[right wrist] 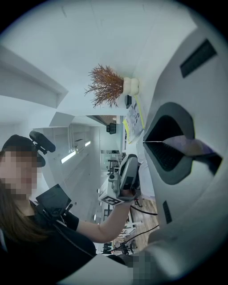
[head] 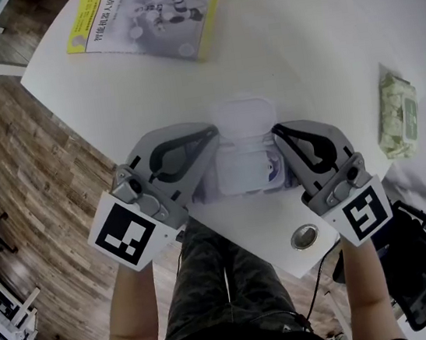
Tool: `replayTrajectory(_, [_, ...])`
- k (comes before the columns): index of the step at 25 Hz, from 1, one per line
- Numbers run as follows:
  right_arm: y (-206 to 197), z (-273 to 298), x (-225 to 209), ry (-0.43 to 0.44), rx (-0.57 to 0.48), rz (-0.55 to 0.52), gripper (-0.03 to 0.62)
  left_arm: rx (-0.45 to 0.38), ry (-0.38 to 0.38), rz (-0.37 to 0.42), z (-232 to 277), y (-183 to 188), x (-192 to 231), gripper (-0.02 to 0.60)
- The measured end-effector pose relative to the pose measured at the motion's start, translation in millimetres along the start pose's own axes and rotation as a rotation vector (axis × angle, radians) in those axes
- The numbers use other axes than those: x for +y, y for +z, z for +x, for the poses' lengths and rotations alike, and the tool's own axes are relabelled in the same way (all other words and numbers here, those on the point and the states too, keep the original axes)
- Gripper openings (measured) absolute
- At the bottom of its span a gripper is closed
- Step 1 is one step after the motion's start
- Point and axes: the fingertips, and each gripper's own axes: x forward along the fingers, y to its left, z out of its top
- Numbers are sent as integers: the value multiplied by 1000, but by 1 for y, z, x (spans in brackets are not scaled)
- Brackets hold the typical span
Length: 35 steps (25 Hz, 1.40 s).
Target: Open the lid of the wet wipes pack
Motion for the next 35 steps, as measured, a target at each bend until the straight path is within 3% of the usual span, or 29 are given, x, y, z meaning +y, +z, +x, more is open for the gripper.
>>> replayTrajectory(35, [-6, 10, -18, 7, 14, 32, 25, 16, 1, -25, 15, -6, 19, 12])
